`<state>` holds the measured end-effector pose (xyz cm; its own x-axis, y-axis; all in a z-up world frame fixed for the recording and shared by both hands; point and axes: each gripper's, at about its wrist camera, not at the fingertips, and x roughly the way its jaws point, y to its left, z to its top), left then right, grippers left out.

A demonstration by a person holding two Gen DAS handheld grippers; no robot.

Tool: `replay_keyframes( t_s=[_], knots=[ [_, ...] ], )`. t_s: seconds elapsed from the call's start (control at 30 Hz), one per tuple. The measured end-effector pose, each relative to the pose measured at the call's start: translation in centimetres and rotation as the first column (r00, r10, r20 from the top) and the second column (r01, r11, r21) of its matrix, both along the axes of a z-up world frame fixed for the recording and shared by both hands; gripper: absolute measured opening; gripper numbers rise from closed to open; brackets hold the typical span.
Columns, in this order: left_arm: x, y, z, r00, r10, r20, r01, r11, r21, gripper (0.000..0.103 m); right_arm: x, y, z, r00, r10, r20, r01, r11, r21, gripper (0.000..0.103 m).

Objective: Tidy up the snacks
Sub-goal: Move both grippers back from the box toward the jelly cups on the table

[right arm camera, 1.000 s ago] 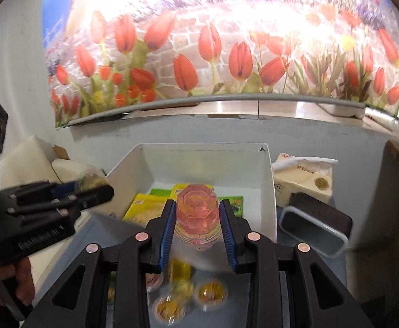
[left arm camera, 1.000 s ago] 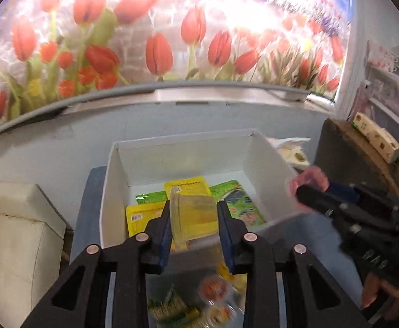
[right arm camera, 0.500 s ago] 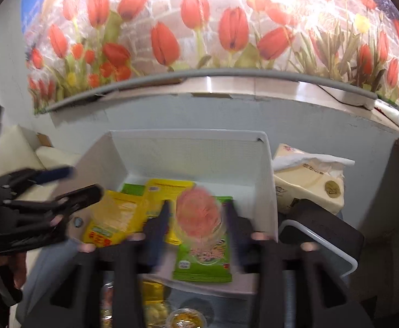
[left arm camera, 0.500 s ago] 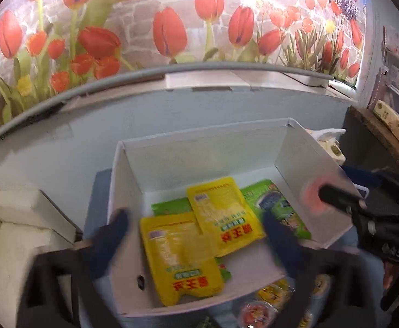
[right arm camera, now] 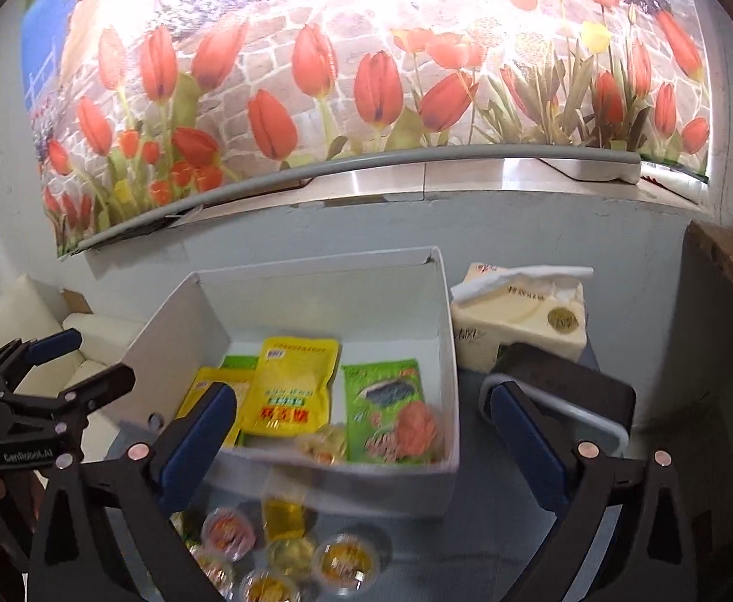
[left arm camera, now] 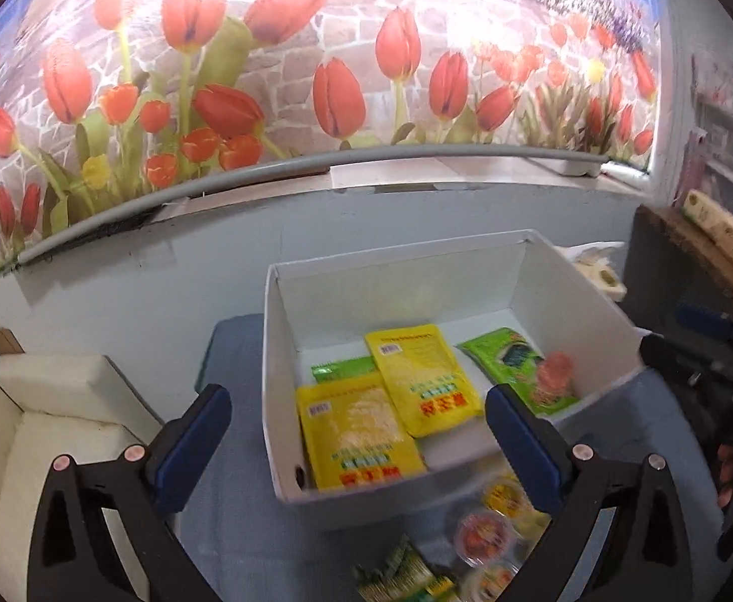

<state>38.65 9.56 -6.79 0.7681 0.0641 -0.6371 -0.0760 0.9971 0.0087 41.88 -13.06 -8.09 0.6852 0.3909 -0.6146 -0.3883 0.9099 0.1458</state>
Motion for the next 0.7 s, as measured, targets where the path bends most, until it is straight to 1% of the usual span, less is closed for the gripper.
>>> replay_keyframes(
  t_s=[0.07,0.13,0.23,0.33,0.4,0.47,0.6,0.7],
  knots=[
    [-2.1,-0.5,-0.2,1.000,-0.017,0.015,0.018,1.000,-0.026,0.103,-1.6,-0.3,-0.3,1.000,-0.004,-0.012,0.004,1.000,0.003,0.103],
    [-4.2,-1.2,-0.6,1.000,-0.018,0.013,0.018,1.000,-0.024,0.103,-3.6,-0.5,-0.6,1.000,0.008,-0.016,-0.007,1.000,0.005,0.103],
    [-8.4,-2.5,-1.1,0.999,-0.023,0.034,0.024,0.999,-0.034,0.103,-7.1,-0.6,-1.6,1.000,0.003,-0.002,-0.003,0.998,-0.058,0.103],
    [-12.8,-3.8,-2.1,0.998,-0.053,0.035,0.055,0.997,-0.060,0.103,-10.3,-1.1,-3.1,0.999,0.036,0.000,-0.036,0.998,-0.045,0.103],
    [-15.4,-4.3,-3.1,0.998,-0.061,0.016,0.062,0.994,-0.087,0.103,-11.8,-1.6,-4.4,0.998,0.063,-0.020,-0.063,0.998,-0.016,0.103],
    [-17.7,-4.6,-4.2,0.998,-0.065,-0.005,0.064,0.992,-0.110,0.103,-12.5,-1.9,-6.0,0.997,0.052,-0.052,-0.053,0.998,-0.025,0.103],
    [-21.1,-5.2,-5.8,0.998,-0.045,-0.034,0.042,0.995,-0.090,0.103,-12.1,-2.4,-8.1,0.995,0.017,-0.096,-0.019,1.000,-0.016,0.103],
    [-22.6,-5.5,-6.7,0.997,-0.042,-0.058,0.036,0.996,-0.087,0.103,-11.2,-2.1,-8.7,0.995,0.017,-0.097,-0.018,1.000,-0.012,0.103]
  ],
)
